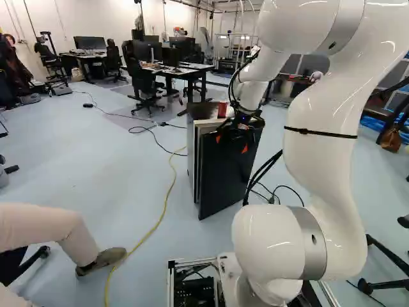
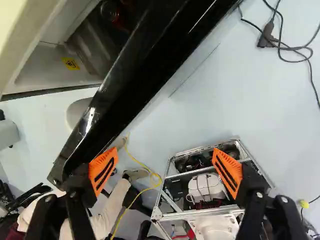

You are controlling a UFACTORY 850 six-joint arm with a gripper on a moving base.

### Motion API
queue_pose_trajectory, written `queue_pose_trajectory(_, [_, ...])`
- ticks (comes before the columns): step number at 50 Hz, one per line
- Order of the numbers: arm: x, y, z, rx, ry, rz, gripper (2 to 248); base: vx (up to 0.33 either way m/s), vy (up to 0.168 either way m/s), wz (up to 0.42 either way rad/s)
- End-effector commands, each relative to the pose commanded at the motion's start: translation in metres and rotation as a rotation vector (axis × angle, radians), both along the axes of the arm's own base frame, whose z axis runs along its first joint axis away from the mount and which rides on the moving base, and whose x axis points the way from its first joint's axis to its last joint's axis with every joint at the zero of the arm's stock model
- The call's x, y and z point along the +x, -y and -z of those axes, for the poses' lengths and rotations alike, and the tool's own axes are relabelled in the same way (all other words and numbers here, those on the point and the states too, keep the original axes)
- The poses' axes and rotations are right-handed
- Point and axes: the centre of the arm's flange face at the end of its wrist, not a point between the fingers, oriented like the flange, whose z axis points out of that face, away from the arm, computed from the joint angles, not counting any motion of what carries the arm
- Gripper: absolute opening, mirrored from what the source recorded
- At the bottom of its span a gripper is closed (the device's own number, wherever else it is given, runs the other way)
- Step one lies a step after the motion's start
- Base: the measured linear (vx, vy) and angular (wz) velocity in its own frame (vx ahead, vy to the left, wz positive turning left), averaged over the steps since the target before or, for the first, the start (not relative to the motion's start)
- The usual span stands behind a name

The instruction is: Grab a drink from the fridge

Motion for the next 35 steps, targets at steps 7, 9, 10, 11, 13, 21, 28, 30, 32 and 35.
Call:
queue_pose_trajectory(7, [0.007,-0.004,0.000,-0.001,0.005,-0.009,247,0.000,0.000,0.000])
queue_pose_trajectory(9, [0.009,-0.005,0.000,-0.001,0.007,-0.012,247,0.000,0.000,0.000])
queue_pose_trajectory(10, [0.010,-0.005,0.000,-0.002,0.008,-0.013,247,0.000,0.000,0.000])
queue_pose_trajectory(11, [0.011,-0.006,0.000,-0.002,0.008,-0.015,247,0.000,0.000,0.000])
queue_pose_trajectory(13, [0.013,-0.007,0.000,-0.002,0.010,-0.017,247,0.000,0.000,0.000])
queue_pose_trajectory(21, [0.021,-0.011,0.000,-0.003,0.016,-0.027,247,0.000,0.000,0.000])
queue_pose_trajectory(28, [0.027,-0.014,-0.001,-0.004,0.020,-0.035,247,0.000,0.000,0.000])
queue_pose_trajectory(30, [0.028,-0.015,-0.001,-0.004,0.022,-0.037,247,0.000,0.000,0.000])
queue_pose_trajectory(32, [0.030,-0.016,-0.001,-0.004,0.023,-0.039,247,0.000,0.000,0.000])
queue_pose_trajectory(35, [0.033,-0.018,-0.001,-0.005,0.025,-0.042,247,0.000,0.000,0.000])
